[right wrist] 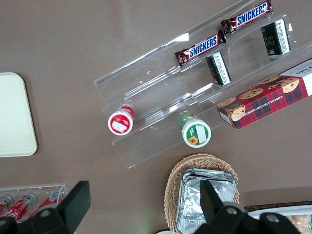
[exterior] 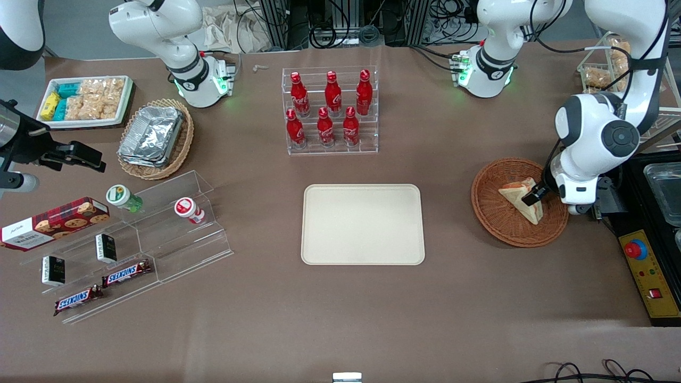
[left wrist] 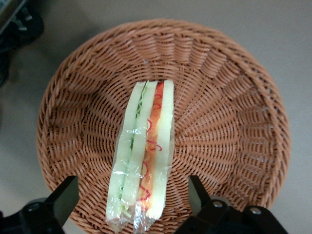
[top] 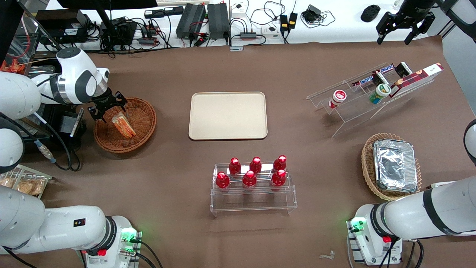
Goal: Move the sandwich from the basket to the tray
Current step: 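Lower the open left gripper around the sandwich and close it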
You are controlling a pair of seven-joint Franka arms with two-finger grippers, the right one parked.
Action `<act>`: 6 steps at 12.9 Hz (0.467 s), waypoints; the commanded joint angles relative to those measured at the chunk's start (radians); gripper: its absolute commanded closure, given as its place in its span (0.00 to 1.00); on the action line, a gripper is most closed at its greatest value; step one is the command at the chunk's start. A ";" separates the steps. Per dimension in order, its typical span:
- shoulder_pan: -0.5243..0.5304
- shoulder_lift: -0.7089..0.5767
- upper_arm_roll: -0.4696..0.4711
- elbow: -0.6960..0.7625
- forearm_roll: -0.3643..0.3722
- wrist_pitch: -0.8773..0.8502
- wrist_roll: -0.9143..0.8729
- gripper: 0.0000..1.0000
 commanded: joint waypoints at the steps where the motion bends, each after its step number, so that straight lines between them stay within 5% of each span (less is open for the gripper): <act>1: 0.004 -0.007 -0.004 -0.061 0.022 0.061 -0.035 0.00; 6: 0.003 0.066 -0.004 -0.065 0.024 0.122 -0.035 0.00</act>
